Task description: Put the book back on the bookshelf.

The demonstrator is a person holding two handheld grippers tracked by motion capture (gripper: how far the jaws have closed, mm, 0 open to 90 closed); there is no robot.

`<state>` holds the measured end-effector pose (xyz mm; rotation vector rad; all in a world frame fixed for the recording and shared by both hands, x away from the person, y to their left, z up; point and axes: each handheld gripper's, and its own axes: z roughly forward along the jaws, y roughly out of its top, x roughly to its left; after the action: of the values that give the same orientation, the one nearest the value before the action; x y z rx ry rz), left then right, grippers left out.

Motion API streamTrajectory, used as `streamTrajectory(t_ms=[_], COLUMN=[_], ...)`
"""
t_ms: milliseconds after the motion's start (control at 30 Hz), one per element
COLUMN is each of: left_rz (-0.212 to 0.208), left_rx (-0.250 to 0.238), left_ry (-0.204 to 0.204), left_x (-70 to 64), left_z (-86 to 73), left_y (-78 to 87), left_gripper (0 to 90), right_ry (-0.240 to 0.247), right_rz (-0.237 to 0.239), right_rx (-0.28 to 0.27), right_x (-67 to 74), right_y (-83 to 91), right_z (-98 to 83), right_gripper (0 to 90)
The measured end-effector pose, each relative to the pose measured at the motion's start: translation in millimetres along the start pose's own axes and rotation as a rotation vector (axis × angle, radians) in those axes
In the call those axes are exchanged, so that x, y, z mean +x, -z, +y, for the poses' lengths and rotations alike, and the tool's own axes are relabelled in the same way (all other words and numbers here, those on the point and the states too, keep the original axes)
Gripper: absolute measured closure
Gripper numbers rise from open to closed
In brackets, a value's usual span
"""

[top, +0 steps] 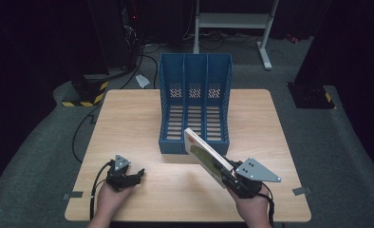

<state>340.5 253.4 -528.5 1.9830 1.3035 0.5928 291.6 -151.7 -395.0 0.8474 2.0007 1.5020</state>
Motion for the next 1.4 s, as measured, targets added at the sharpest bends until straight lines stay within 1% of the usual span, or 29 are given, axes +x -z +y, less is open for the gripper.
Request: streamTrajectory(t_ms=[367,533,733,767,900,1000,1067,1133,1233,1400], left_rz=[0.004,0.004,0.006,0.003,0.004,0.005,0.004,0.004,0.004,0.006], left_rx=[0.003,0.004,0.004,0.004,0.004,0.004,0.005,0.004,0.004,0.005], left_ry=[-0.002,-0.003,-0.006,-0.001,-0.004,-0.004,-0.005,-0.004,-0.004,-0.006], left_x=[0.2,0.1,0.4,0.0,0.3,0.3,0.3,0.2,0.3,0.3], left_z=[0.1,0.1,0.2,0.1,0.1,0.1,0.2,0.1,0.1,0.1], left_y=[0.0,0.0,0.1,0.0,0.0,0.0,0.1,0.0,0.0,0.0], left_gripper=[24.4,24.4,24.4,24.4,24.4,24.4,24.4,24.4,24.4,24.4], right_ry=[-0.008,-0.015,-0.031,-0.026,-0.026,-0.036,-0.053,-0.063,-0.056,-0.073], right_rz=[-0.056,-0.086,-0.137,-0.146,-0.185,-0.218,-0.237,-0.248,-0.273,-0.293], right_rx=[-0.022,-0.038,-0.045,-0.047,-0.039,-0.035,-0.034,-0.034,-0.029,-0.016], right_x=[-14.2,-24.4,-38.8,-41.2,-49.0,-55.2,-59.9,-64.4,-68.6,-75.9], right_y=[4.2,6.0,4.6,3.5,-2.1,-7.7,-12.2,-17.7,-27.2,-43.1], right_z=[10.7,17.7,25.5,26.7,31.7,34.4,35.8,37.4,40.6,45.4], right_gripper=[75.6,75.6,75.6,75.6,75.6,75.6,75.6,75.6,75.7,75.6])
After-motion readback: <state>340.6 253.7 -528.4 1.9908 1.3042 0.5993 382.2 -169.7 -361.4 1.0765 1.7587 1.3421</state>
